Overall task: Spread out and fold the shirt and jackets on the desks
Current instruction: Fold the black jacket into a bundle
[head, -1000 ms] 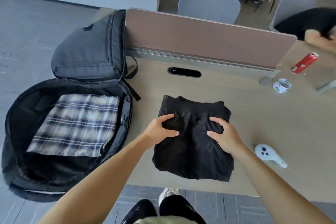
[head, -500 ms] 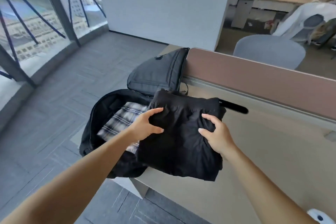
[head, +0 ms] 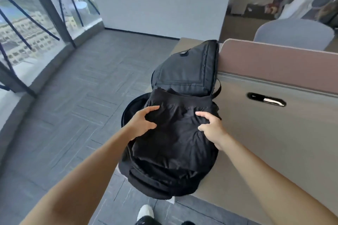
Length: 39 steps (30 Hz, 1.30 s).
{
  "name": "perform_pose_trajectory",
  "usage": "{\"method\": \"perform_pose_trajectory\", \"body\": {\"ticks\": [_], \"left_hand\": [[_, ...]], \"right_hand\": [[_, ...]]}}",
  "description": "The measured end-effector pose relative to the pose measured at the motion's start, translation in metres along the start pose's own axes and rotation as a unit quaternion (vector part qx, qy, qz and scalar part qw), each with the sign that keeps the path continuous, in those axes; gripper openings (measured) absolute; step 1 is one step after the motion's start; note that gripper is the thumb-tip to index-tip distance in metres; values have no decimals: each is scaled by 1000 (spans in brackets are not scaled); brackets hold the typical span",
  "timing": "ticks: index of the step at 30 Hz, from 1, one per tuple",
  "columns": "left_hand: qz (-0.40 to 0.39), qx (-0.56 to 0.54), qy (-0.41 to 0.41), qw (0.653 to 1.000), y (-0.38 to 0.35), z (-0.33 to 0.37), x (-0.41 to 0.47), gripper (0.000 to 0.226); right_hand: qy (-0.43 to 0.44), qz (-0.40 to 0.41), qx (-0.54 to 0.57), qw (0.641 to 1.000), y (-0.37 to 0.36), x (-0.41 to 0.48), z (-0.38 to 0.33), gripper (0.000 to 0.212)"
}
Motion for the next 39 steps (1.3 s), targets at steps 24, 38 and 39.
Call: {"method": "perform_pose_trajectory", "body": {"ticks": [24,38,39], "left_hand": [[-49,630,-137,763,-76,-51,101,124],[8,611,-190,769,-71,-73,79,94],[5,612,-190,768,-70,-81,73,88]], "right_hand": [[70,-116,-547,826,-88,98,65,101],[151,-193,-532,811,-112,54,85,127],[150,-200,-545,801,-114,50,93,128]]}}
Point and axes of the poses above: each hand's wrist, its own x-axis towards the middle knuckle, its own y-axis out of the back of the hand, z = x × y, the point moved 8 cm from there along x, towards the middle knuckle, and after that the axes turned 7 degrees about y, right-handed, at the moved point
